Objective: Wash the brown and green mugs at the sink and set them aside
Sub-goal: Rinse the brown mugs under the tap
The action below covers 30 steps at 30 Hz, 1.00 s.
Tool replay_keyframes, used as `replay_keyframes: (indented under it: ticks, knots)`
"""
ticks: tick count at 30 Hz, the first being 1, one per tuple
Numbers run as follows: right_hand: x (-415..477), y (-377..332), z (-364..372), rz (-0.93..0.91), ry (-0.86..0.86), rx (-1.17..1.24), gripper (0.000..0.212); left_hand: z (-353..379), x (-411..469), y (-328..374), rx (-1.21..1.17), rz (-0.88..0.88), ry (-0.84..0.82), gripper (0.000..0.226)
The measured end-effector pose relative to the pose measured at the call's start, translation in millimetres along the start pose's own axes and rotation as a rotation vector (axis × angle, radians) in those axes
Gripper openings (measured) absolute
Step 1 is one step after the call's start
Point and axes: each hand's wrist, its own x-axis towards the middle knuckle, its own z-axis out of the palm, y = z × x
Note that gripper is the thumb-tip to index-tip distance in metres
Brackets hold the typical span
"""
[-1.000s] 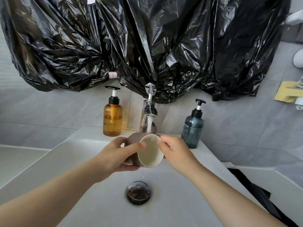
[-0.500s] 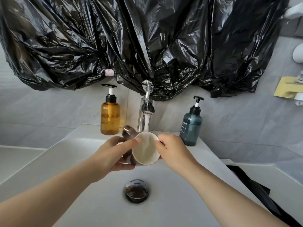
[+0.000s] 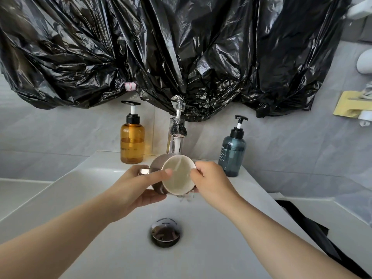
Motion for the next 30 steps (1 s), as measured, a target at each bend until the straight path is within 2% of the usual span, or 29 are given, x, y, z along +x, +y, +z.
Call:
replay_keyframes:
  ticks: [2, 4, 6, 8, 11, 14, 17, 19, 22, 26, 30]
  knots:
    - [-0.1, -0.7, -0.8, -0.053, 0.011, -0.006, 0.032, -2.9, -0.3, 2.3, -0.027, 0.004, 0.018, 0.085]
    - [0.5, -1.3, -0.3, -0.04, -0.013, 0.09, 0.027, -4.4, -0.9, 1.5, -0.049, 0.019, 0.008, 0.072]
    - [0.5, -4.0, 0.6, 0.082, -0.096, 0.222, 0.023, -3.3, -1.4, 0.0, -0.121, 0.045, 0.005, 0.052]
    - [-0.1, -3.9, 2.2, 0.188, -0.185, 0.296, 0.028, -0.6, -1.9, -0.8, -0.167, 0.056, -0.001, 0.043]
    - [0.5, -3.0, 1.6, 0.18, -0.148, 0.243, 0.027, 0.7, -1.5, -0.5, -0.088, 0.031, -0.002, 0.054]
    - [-2.0, -5.2, 0.3, 0.07, -0.063, 0.099, 0.023, -1.0, -0.1, -0.3, 0.08, 0.011, -0.007, 0.047]
    - [-3.4, -5.6, -0.9, -0.043, -0.009, -0.013, 0.028, -4.0, 1.8, 0.1, 0.077, -0.016, 0.03, 0.053]
    - [-3.5, -7.9, -3.0, -0.038, -0.034, 0.14, 0.023, -6.0, 3.2, 1.4, 0.008, -0.024, 0.07, 0.052]
    - [-4.1, -11.6, -4.8, 0.101, -0.149, 0.414, 0.014, -4.6, 3.9, 1.4, -0.072, 0.009, 0.097, 0.044]
    - [-6.2, -11.0, -8.4, 0.245, -0.308, 0.56, 0.037, 0.8, 2.1, -1.2, -0.109, 0.035, 0.035, 0.045]
    - [-6.3, -5.7, -12.2, 0.209, -0.315, 0.632, 0.025, 2.0, 2.8, -2.0, -0.064, 0.044, -0.002, 0.05]
